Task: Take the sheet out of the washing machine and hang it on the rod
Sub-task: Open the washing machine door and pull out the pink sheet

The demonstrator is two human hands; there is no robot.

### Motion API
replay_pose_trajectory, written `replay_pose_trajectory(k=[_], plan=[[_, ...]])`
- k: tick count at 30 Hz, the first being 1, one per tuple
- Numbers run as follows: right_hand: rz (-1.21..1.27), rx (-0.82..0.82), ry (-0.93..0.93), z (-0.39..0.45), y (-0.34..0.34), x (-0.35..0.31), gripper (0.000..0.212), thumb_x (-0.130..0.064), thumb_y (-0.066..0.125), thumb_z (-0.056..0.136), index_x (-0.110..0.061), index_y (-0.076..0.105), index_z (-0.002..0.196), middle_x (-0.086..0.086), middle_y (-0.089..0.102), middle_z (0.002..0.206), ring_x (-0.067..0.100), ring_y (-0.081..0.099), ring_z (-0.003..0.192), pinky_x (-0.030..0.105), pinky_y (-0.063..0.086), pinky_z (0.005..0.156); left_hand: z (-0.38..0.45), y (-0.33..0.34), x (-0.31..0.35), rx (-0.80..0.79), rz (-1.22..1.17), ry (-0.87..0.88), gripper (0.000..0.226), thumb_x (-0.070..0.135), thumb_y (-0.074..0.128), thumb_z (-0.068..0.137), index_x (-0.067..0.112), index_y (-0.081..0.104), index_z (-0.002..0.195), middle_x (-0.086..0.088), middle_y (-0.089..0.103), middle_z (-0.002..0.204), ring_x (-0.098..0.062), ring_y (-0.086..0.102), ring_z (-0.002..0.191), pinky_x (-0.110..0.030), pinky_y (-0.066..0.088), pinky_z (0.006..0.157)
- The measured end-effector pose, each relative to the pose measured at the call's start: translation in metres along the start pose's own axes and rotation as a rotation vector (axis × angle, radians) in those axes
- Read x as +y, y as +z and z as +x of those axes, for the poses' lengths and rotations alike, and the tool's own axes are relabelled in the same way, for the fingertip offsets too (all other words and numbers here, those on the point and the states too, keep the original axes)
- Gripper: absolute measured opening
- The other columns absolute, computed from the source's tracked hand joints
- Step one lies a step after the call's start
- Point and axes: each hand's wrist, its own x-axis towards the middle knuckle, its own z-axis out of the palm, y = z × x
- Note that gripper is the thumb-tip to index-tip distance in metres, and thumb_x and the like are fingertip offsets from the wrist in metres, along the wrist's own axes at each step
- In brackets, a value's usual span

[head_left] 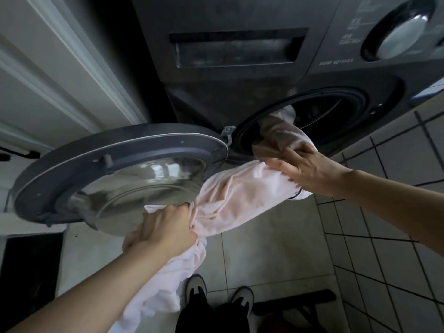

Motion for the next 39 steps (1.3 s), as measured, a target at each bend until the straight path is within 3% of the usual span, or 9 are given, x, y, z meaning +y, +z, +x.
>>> replay_pose_trajectory(k=[4, 9, 11, 13, 16, 20, 27, 33, 39], plan=[[0.006, 0.086, -0.186, -0.009, -0.036, -0.024, 0.095, -0.01, 0.058, 0.071, -0.045, 0.011, 0.147, 0.017, 0.053, 0.102, 0.036, 0.058, 0.084, 0.049, 0.047, 0.084, 0.0, 0.004, -0.008, -0.067, 0.08, 0.02, 0.012, 0.024, 0.052, 0.078, 0.026, 0.045, 0.088, -0.001, 0.066, 0.101, -0.027, 0.064, 0.091, -0.03, 0.042, 0.068], [-0.036, -0.009, -0.174, -0.007, -0.04, -0.054, 0.072, -0.019, 0.055, 0.08, -0.056, 0.031, 0.136, 0.009, 0.057, 0.095, 0.029, 0.059, 0.067, 0.047, 0.048, 0.073, -0.006, 0.0, -0.012, -0.055, 0.051, 0.029, 0.027, 0.027, 0.052, 0.076, 0.027, 0.046, 0.103, 0.003, 0.065, 0.098, -0.025, 0.064, 0.084, -0.032, 0.038, 0.066], [-0.097, -0.2, -0.124, 0.003, -0.043, -0.062, 0.068, -0.025, 0.071, 0.066, -0.056, 0.048, 0.122, 0.008, 0.059, 0.093, 0.03, 0.062, 0.068, 0.047, 0.049, 0.07, -0.013, 0.001, -0.012, -0.013, 0.005, 0.07, 0.066, 0.026, 0.054, 0.076, 0.03, 0.024, 0.134, 0.006, 0.063, 0.103, -0.024, 0.062, 0.078, -0.033, 0.037, 0.064], [-0.102, -0.253, -0.098, 0.017, -0.051, -0.074, 0.048, -0.025, 0.066, 0.072, -0.05, 0.056, 0.112, 0.008, 0.061, 0.1, 0.033, 0.064, 0.075, 0.049, 0.049, 0.072, -0.021, 0.004, -0.007, 0.064, -0.029, 0.135, 0.103, 0.024, 0.055, 0.078, 0.035, -0.023, 0.144, 0.007, 0.057, 0.118, -0.023, 0.062, 0.078, -0.035, 0.036, 0.063], [0.002, -0.105, -0.06, 0.04, -0.052, -0.096, 0.048, -0.013, 0.029, 0.083, -0.036, 0.048, 0.12, 0.012, 0.06, 0.106, 0.035, 0.064, 0.079, 0.049, 0.043, 0.077, -0.031, 0.008, 0.003, 0.148, -0.102, 0.24, 0.107, 0.027, 0.055, 0.078, 0.046, -0.031, 0.139, 0.0, 0.044, 0.14, -0.028, 0.063, 0.089, -0.039, 0.05, 0.064], [0.136, 0.081, 0.007, 0.047, -0.065, -0.108, 0.052, -0.001, 0.022, 0.064, -0.007, 0.035, 0.114, 0.01, 0.055, 0.081, 0.029, 0.056, 0.061, 0.042, 0.043, 0.077, -0.032, 0.001, 0.012, 0.158, -0.159, 0.217, 0.093, 0.035, 0.056, 0.076, 0.056, -0.008, 0.14, 0.006, 0.045, 0.134, -0.025, 0.059, 0.099, -0.041, 0.05, 0.066], [0.48, 0.232, 0.031, 0.027, -0.114, -0.139, 0.046, -0.001, 0.053, 0.056, -0.01, 0.031, 0.095, 0.001, 0.045, 0.076, 0.026, 0.051, 0.061, 0.041, 0.044, 0.074, -0.024, -0.013, 0.006, 0.082, -0.173, 0.124, 0.046, 0.043, 0.045, 0.088, 0.041, 0.029, 0.131, 0.008, 0.059, 0.117, -0.022, 0.062, 0.093, -0.033, 0.041, 0.068], [0.556, 0.267, 0.144, 0.036, -0.108, -0.156, 0.03, -0.008, 0.044, 0.067, -0.011, 0.028, 0.092, 0.002, 0.053, 0.068, 0.023, 0.049, 0.056, 0.038, 0.049, 0.073, -0.041, -0.027, -0.003, 0.042, -0.254, 0.228, 0.107, 0.037, 0.058, 0.08, 0.053, -0.033, 0.134, 0.007, 0.039, 0.145, -0.021, 0.058, 0.107, -0.035, 0.042, 0.069], [0.642, 0.263, 0.188, 0.052, -0.11, -0.158, 0.024, -0.019, 0.039, 0.076, -0.009, 0.027, 0.096, 0.004, 0.058, 0.08, 0.014, 0.044, 0.069, 0.022, 0.037, 0.075, -0.056, -0.044, -0.005, -0.029, -0.343, 0.234, 0.127, 0.079, 0.065, 0.054, 0.055, -0.03, 0.134, 0.015, 0.021, 0.153, -0.012, 0.032, 0.136, -0.03, 0.036, 0.086]])
